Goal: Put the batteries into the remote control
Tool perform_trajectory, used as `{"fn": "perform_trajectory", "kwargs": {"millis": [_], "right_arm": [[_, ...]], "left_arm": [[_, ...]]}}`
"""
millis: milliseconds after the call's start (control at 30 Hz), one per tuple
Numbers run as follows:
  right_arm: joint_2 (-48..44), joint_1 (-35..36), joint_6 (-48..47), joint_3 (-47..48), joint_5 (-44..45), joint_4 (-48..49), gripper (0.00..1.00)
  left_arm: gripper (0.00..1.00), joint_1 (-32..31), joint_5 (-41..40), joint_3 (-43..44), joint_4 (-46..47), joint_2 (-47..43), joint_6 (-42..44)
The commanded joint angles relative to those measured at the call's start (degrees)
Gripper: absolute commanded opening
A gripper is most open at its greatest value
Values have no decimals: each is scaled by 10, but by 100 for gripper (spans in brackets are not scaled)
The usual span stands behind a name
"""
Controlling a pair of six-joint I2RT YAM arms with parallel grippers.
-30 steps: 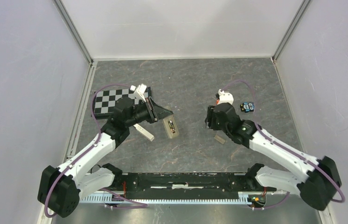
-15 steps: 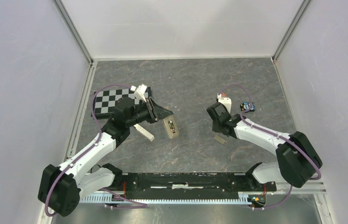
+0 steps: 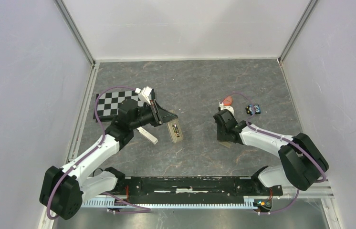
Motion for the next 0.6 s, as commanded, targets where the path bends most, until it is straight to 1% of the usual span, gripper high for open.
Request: {"fn": "perform_trajectory", "kwargs": {"millis": [0,167,333,567], "right_arm": [[-17,-2,-58,-12,-77,25,28],[-31,-2,-93,-17,-123,8,28],[-50,-2,-83,-25,-102,-28,29],[-68,-2,-88,-41,-154,-44,32]], "left_arm": [[2,1,12,2,28,-9,20],[2,1,10,0,22,-12,20],[2,1,8,0,12,-18,23],[2,1,5,-4,6,-23,25]]}}
